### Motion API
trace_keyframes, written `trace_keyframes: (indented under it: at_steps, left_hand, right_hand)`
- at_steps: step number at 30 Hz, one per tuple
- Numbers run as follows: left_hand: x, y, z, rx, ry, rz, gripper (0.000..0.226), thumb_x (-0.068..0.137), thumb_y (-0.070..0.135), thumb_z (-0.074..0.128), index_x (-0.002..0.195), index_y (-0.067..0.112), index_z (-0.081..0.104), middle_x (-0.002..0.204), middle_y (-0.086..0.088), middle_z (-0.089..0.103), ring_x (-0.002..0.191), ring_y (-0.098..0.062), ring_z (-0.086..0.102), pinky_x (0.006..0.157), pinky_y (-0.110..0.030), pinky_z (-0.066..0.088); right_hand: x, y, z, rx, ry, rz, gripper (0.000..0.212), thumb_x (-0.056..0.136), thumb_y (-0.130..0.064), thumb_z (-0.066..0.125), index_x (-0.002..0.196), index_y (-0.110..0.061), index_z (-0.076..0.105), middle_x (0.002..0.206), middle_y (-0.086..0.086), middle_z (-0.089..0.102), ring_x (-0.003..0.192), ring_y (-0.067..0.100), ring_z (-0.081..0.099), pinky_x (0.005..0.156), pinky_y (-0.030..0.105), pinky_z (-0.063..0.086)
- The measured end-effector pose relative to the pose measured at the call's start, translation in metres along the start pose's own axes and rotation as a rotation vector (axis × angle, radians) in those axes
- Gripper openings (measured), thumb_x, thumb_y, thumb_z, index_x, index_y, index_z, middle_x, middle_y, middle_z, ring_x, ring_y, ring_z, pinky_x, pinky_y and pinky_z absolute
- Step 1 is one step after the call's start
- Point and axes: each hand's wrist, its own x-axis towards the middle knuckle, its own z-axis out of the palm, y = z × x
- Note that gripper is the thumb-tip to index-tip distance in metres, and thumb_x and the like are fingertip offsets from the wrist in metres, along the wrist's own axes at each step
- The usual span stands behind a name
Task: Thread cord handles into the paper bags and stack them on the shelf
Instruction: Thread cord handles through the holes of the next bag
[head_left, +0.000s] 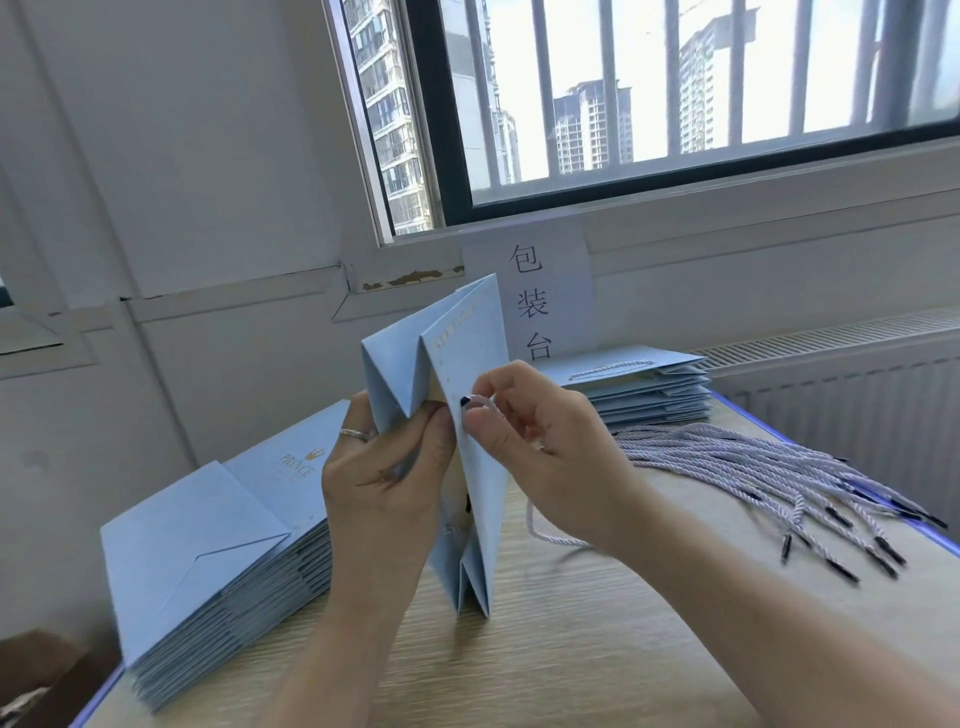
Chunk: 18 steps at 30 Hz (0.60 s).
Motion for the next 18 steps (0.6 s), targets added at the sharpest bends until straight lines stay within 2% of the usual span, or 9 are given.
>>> trace_keyframes:
  at_steps: [2, 4, 6, 8, 10, 12, 14, 16, 18]
  left_hand:
    - [0.000, 0.002, 0.000, 0.003, 0.003, 0.007, 0.018, 0.080, 0.024, 0.067, 0.090, 0.034, 0.077, 0.102, 0.010, 0.070, 0.091, -0.002, 0.068, 0.072, -0.014, 0.052]
    - [0.000, 0.004, -0.001, 0.009, 0.014, 0.007, 0.017, 0.080, 0.023, 0.068, 0.088, 0.035, 0.077, 0.092, 0.014, 0.072, 0.082, -0.001, 0.068, 0.067, -0.015, 0.052]
    - [0.000, 0.002, -0.002, 0.053, 0.024, 0.021, 0.018, 0.083, 0.018, 0.069, 0.088, 0.034, 0.077, 0.088, 0.009, 0.073, 0.075, -0.001, 0.067, 0.064, -0.018, 0.053]
    - [0.001, -0.001, -0.005, 0.126, 0.010, 0.059, 0.021, 0.086, 0.008, 0.070, 0.086, 0.027, 0.079, 0.088, -0.001, 0.072, 0.072, -0.005, 0.065, 0.061, -0.024, 0.053]
    - [0.001, -0.006, -0.007, 0.170, -0.030, 0.095, 0.020, 0.086, 0.005, 0.072, 0.085, 0.022, 0.081, 0.086, -0.006, 0.070, 0.068, -0.011, 0.065, 0.057, -0.028, 0.052]
    - [0.003, -0.010, -0.008, 0.209, -0.053, 0.136, 0.016, 0.085, 0.005, 0.074, 0.087, 0.019, 0.081, 0.088, -0.005, 0.069, 0.067, -0.013, 0.065, 0.058, -0.026, 0.051]
    - [0.004, -0.015, -0.010, 0.264, -0.056, 0.172, 0.010, 0.085, 0.009, 0.075, 0.085, 0.017, 0.081, 0.093, -0.001, 0.069, 0.070, -0.013, 0.066, 0.060, -0.028, 0.052]
    - [0.005, -0.020, -0.010, 0.338, -0.056, 0.230, 0.009, 0.084, 0.013, 0.072, 0.082, 0.015, 0.080, 0.098, -0.001, 0.070, 0.075, -0.014, 0.067, 0.061, -0.032, 0.053]
    - [0.006, -0.025, -0.011, 0.416, -0.012, 0.302, 0.013, 0.084, 0.020, 0.069, 0.080, 0.014, 0.080, 0.100, -0.001, 0.070, 0.077, -0.012, 0.066, 0.062, -0.031, 0.051]
  right_hand:
    - [-0.003, 0.000, 0.000, -0.043, -0.027, -0.006, 0.031, 0.093, -0.048, 0.055, 0.104, -0.019, 0.057, 0.067, -0.001, 0.053, 0.059, 0.024, 0.048, 0.061, 0.045, 0.044]
    - [-0.005, 0.001, -0.001, -0.110, -0.057, -0.023, 0.041, 0.089, -0.054, 0.057, 0.108, -0.018, 0.055, 0.072, -0.006, 0.057, 0.061, 0.022, 0.052, 0.065, 0.045, 0.047]
    - [-0.007, 0.003, -0.003, -0.198, -0.088, -0.022, 0.049, 0.083, -0.063, 0.058, 0.109, -0.022, 0.052, 0.076, -0.012, 0.056, 0.065, 0.015, 0.054, 0.065, 0.039, 0.048]
    - [-0.008, 0.004, -0.004, -0.285, -0.110, -0.004, 0.056, 0.075, -0.072, 0.059, 0.107, -0.027, 0.048, 0.078, -0.018, 0.053, 0.070, 0.006, 0.052, 0.065, 0.027, 0.043]
    - [-0.009, 0.005, -0.004, -0.306, -0.131, 0.005, 0.060, 0.070, -0.074, 0.062, 0.104, -0.027, 0.045, 0.080, -0.017, 0.052, 0.072, 0.002, 0.051, 0.065, 0.025, 0.041]
    - [-0.009, 0.005, -0.004, -0.265, -0.150, -0.007, 0.056, 0.074, -0.066, 0.068, 0.100, -0.022, 0.045, 0.080, -0.013, 0.051, 0.071, 0.008, 0.050, 0.064, 0.028, 0.043]
    - [-0.010, 0.005, -0.004, -0.242, -0.168, -0.042, 0.044, 0.081, -0.050, 0.073, 0.092, -0.018, 0.044, 0.077, -0.009, 0.050, 0.068, 0.014, 0.047, 0.062, 0.031, 0.042]
    - [-0.010, 0.005, -0.002, -0.237, -0.161, -0.068, 0.033, 0.084, -0.034, 0.069, 0.085, -0.015, 0.042, 0.073, -0.007, 0.048, 0.065, 0.015, 0.046, 0.059, 0.026, 0.039]
    - [-0.011, 0.003, 0.000, -0.213, -0.145, -0.068, 0.024, 0.082, -0.028, 0.061, 0.081, -0.015, 0.041, 0.070, -0.008, 0.047, 0.063, 0.015, 0.045, 0.058, 0.023, 0.037]
